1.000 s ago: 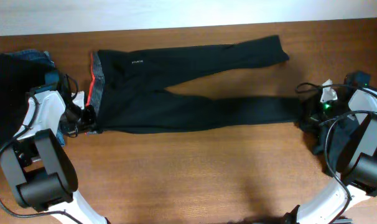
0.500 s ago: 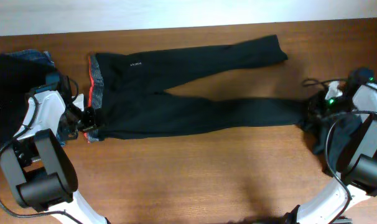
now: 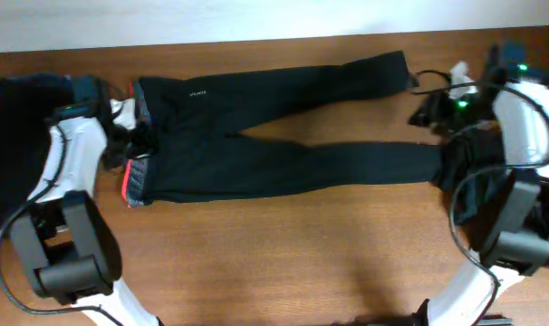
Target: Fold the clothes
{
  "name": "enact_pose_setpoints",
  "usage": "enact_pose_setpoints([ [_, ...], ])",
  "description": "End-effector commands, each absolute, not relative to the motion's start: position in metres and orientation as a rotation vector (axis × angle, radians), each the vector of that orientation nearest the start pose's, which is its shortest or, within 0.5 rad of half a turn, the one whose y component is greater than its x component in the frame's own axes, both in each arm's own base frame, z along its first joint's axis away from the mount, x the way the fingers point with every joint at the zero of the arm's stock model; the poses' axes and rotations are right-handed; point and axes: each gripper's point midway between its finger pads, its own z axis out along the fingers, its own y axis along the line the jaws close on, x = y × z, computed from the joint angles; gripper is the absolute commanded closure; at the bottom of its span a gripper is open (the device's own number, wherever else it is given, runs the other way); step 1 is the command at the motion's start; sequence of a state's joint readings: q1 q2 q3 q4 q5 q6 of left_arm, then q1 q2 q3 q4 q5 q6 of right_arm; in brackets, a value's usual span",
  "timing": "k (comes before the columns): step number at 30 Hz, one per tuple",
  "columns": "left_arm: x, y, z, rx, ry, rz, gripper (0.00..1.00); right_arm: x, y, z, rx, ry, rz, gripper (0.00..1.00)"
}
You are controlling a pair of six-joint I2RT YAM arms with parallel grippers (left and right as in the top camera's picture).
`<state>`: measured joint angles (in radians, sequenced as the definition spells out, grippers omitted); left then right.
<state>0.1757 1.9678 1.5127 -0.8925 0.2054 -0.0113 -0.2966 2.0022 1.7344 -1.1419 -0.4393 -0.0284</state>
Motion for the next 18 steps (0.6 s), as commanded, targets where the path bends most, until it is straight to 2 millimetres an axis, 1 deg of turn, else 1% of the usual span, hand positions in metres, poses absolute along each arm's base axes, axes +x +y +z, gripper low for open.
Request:
enact_pose_setpoints([
  [1,0.439,-0.006,0.081,-0.019,2.823,-0.280,0.01,0.424,-0.018,0.114,0.166,2.892,0.527,0.33],
  [4,0.442,-0.016,0.071,0.036,2.838,-0.191,0.01,0.423,-0.004,0.104,0.097,2.921,0.459,0.34],
  [5,0.443,-0.019,0.068,0.048,2.839,-0.188,0.01,0.424,0.002,0.099,0.073,2.921,0.449,0.40],
  [6,0.446,-0.025,0.061,0.066,2.838,-0.191,0.01,0.424,0.005,0.092,0.065,2.918,0.451,0.52],
  [7,0.448,-0.027,0.056,0.073,2.840,-0.192,0.01,0.424,0.007,0.086,0.059,2.917,0.451,0.59],
  [9,0.450,-0.031,0.043,0.084,2.855,-0.196,0.01,0.420,0.008,0.073,0.069,2.926,0.455,0.79],
  [10,0.450,-0.033,0.037,0.088,2.865,-0.197,0.01,0.415,0.009,0.063,0.074,2.937,0.458,0.86],
  [14,0.448,-0.033,0.015,0.087,2.909,-0.201,0.01,0.401,0.010,0.033,0.081,2.961,0.466,0.96],
  [16,0.443,-0.033,0.006,0.084,2.938,-0.203,0.01,0.395,0.011,0.022,0.098,2.969,0.468,0.96],
  [18,0.444,-0.033,0.004,0.085,2.937,-0.202,0.01,0.397,0.011,0.018,0.093,2.954,0.464,0.96],
])
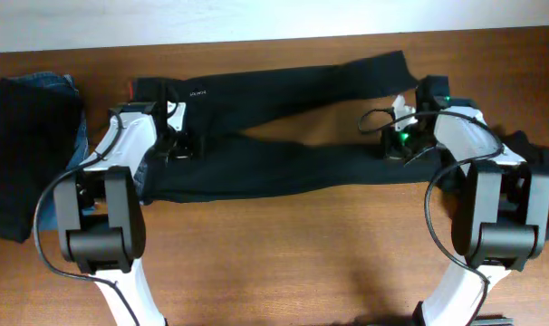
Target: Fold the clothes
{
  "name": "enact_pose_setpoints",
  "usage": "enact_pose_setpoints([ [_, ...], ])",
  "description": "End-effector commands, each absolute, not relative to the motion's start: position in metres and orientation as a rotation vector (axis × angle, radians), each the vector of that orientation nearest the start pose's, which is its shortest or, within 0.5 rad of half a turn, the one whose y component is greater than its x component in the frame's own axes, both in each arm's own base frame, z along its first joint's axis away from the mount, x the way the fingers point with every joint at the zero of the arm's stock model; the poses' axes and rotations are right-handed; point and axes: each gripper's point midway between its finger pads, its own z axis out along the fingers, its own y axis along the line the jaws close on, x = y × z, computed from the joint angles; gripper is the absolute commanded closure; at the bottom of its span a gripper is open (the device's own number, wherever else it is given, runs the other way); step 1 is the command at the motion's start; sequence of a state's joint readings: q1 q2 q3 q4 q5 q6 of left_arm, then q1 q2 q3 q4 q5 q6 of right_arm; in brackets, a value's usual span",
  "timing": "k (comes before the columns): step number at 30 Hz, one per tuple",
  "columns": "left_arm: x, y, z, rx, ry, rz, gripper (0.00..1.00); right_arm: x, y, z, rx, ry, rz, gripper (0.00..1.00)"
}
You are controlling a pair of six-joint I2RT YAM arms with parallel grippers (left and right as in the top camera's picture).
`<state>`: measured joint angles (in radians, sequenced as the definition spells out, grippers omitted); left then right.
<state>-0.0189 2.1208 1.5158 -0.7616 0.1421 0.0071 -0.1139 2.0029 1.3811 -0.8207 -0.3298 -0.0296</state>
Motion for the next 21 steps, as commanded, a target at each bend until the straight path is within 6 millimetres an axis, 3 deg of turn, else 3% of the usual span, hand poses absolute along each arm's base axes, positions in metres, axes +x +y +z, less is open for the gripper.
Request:
enact_pose_setpoints([
  [1,0.444,-0.033,0.004,0.085,2.936,-0.202,0.01,0.399,0.011,0.018,0.092,2.948,0.462,0.96],
  [6,0.444,-0.032,0.000,0.085,2.944,-0.196,0.01,0.406,0.009,0.014,0.086,2.923,0.452,0.96],
  [11,0.440,-0.031,-0.018,0.081,2.980,-0.183,0.01,0.401,0.007,-0.010,0.111,2.975,0.441,0.96],
  [14,0.438,-0.030,-0.024,0.080,2.993,-0.184,0.01,0.400,0.005,-0.014,0.119,2.980,0.437,0.96],
  [17,0.439,-0.029,-0.024,0.079,2.992,-0.167,0.01,0.402,-0.004,-0.013,0.149,2.969,0.431,0.96],
  [21,0.439,-0.023,-0.025,0.076,2.997,-0.122,0.01,0.401,-0.034,-0.014,0.248,2.961,0.391,0.96],
])
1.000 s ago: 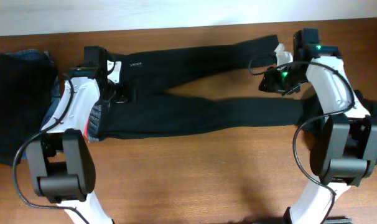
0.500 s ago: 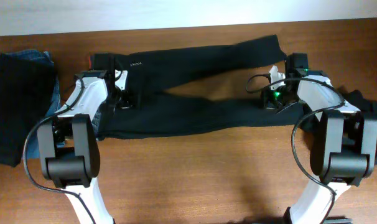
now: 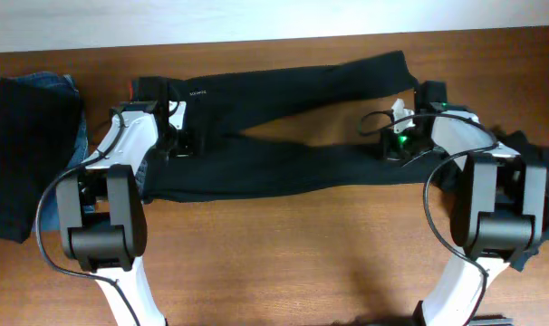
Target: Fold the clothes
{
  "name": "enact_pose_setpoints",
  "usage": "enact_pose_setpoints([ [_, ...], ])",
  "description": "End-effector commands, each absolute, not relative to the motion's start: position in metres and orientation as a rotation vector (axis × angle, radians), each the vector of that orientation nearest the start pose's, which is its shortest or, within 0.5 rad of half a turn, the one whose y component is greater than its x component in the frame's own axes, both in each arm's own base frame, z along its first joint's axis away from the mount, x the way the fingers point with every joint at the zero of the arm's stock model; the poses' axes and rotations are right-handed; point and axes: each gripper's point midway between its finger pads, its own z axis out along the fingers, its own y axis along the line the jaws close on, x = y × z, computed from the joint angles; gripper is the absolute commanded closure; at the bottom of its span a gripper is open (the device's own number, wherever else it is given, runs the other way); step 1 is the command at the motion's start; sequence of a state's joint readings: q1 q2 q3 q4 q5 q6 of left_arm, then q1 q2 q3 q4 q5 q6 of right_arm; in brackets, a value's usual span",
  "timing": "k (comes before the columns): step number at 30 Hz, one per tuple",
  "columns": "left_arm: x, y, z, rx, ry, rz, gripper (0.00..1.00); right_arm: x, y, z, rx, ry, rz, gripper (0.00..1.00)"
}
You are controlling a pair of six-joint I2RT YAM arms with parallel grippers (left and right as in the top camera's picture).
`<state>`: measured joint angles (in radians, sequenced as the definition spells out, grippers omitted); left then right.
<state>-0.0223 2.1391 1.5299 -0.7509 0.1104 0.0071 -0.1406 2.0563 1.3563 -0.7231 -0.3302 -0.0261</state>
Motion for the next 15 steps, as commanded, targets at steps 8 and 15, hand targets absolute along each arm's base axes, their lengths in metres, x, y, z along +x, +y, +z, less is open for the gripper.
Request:
enact_pose_setpoints([
  [8,0.439,-0.023,-0.025,0.076,2.997,-0.121,0.01,0.393,-0.103,-0.013,0.539,2.887,0.372,0.96],
  [15,0.438,-0.023,-0.024,0.075,3.001,-0.122,0.01,0.414,-0.102,0.016,0.532,2.806,0.512,0.96],
])
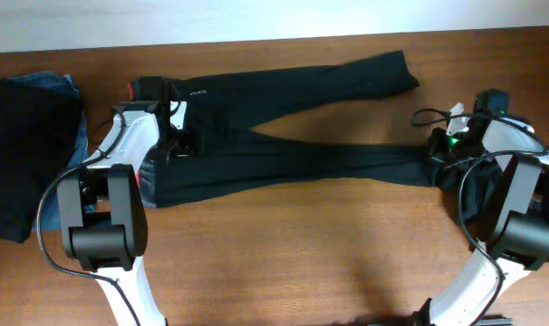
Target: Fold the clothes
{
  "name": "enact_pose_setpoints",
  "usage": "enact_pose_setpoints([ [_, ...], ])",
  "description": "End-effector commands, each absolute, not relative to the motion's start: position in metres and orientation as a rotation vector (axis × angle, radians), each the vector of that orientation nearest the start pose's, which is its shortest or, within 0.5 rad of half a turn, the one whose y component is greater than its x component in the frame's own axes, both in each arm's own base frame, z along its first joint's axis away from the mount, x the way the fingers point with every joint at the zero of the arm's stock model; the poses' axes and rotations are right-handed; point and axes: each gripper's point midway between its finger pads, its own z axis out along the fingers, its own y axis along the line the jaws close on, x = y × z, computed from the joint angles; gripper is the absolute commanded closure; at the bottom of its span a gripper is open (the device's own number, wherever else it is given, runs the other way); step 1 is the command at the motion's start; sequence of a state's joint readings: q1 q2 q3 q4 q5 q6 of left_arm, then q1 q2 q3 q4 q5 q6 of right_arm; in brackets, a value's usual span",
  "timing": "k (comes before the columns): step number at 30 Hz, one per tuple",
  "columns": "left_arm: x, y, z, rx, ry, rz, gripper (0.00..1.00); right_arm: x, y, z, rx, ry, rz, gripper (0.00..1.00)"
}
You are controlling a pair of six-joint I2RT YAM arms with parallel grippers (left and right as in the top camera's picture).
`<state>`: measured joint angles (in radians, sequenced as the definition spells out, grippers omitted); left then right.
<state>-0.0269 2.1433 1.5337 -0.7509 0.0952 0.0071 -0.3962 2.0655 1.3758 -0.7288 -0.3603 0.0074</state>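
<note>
Black trousers (pixel 256 136) lie across the table, waist to the left and legs running right. The upper leg ends at the far right (pixel 397 71). The lower leg is stretched straight out to my right gripper (pixel 436 150), which is shut on its end. My left gripper (pixel 184 145) rests on the waist area. Its fingers are lost against the black cloth, so open or shut is unclear. A red lining shows at the waistband (pixel 135 91).
A stack of dark clothes (pixel 21 163) with blue denim on it (pixel 52 83) lies at the left table edge. More dark cloth (pixel 528 186) is heaped at the right edge under the right arm. The wall runs along the table's far side.
My right gripper has moved to the right with the lower trouser leg, which now lies straight and taut instead of bowed. The left gripper stays on the waist.
At first both grippers were at the trousers' outer ends, left at the waistband and right near the leg ends. Then both stood further inward, left on the waist and right on the lower leg. Now the right one is out to the right with that leg drawn straight.
</note>
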Motion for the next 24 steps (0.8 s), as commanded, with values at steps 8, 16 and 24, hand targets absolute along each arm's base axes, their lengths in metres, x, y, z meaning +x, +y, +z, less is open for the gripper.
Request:
enact_pose_setpoints([
  [8,0.433,-0.023,-0.001,0.075,3.024,-0.123,0.01,0.434,-0.076,0.083,0.400,2.838,0.557,0.81],
  [16,0.487,-0.021,0.082,0.073,2.757,-0.111,0.01,0.471,-0.039,0.118,0.164,2.751,0.515,0.11],
  [24,0.523,-0.021,0.183,0.121,2.578,-0.097,0.01,0.508,-0.038,0.179,0.041,2.589,0.412,0.07],
])
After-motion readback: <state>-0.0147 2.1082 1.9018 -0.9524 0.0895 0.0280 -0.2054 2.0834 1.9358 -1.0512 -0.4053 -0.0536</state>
